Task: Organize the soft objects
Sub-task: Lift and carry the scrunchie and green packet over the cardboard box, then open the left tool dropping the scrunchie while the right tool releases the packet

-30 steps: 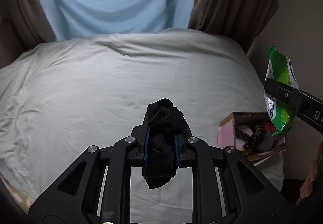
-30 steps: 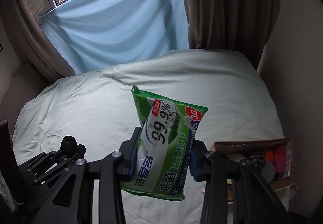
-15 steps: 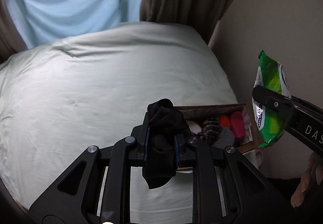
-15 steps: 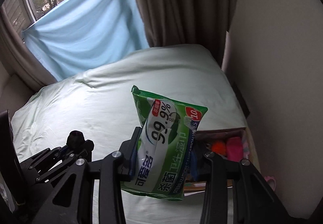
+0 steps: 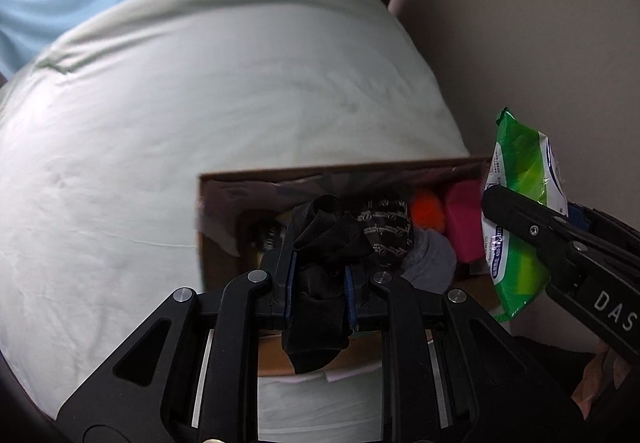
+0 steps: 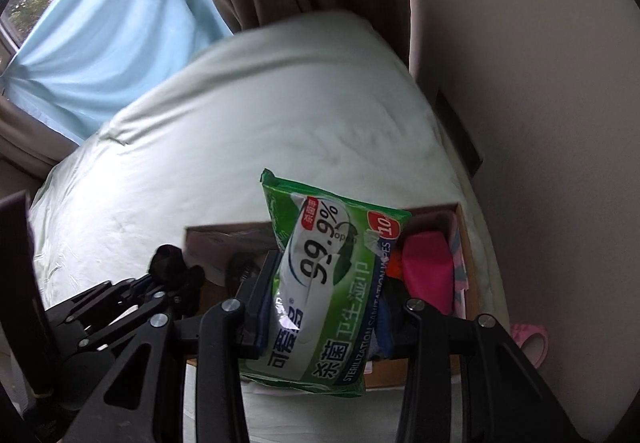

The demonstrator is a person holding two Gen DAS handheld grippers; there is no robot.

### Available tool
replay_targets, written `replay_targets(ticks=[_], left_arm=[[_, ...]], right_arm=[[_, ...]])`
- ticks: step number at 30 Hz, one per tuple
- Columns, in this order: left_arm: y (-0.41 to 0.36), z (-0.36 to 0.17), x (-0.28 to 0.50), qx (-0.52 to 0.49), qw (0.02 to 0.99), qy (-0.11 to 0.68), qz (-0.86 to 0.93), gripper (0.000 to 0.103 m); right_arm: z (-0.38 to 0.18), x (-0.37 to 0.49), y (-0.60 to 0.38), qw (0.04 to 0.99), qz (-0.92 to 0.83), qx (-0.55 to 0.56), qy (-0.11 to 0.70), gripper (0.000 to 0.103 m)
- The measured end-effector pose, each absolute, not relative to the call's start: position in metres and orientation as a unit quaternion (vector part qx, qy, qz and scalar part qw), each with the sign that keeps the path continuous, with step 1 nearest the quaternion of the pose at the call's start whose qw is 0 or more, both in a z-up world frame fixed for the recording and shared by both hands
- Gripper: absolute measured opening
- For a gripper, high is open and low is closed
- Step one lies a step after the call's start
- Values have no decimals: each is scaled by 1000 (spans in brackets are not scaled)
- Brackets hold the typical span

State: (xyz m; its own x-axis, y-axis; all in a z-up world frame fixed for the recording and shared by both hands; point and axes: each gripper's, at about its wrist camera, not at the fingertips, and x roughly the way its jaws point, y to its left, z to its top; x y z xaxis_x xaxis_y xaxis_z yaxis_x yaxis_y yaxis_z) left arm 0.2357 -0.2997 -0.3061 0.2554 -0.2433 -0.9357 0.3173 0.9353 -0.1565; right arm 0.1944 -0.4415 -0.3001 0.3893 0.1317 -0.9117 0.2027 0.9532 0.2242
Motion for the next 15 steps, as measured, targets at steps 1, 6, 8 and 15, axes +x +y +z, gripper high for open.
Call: replay_targets(ticks=[1, 6, 8, 15], left_arm=[[-307, -319, 239, 37, 781, 597, -180, 16], [-325, -363, 249, 67, 744, 637, -192, 16], [-326, -373, 248, 77, 733, 647, -194, 16], [-324, -379, 245, 86, 715, 667, -191, 89]], right_arm=[[-309, 195, -447, 814, -20, 155, 559, 37], [-356, 206, -455, 785, -12, 147, 602, 37], [-366, 209, -454, 777, -7, 146, 612, 37], [-387, 220, -452, 755, 8, 136, 641, 39]])
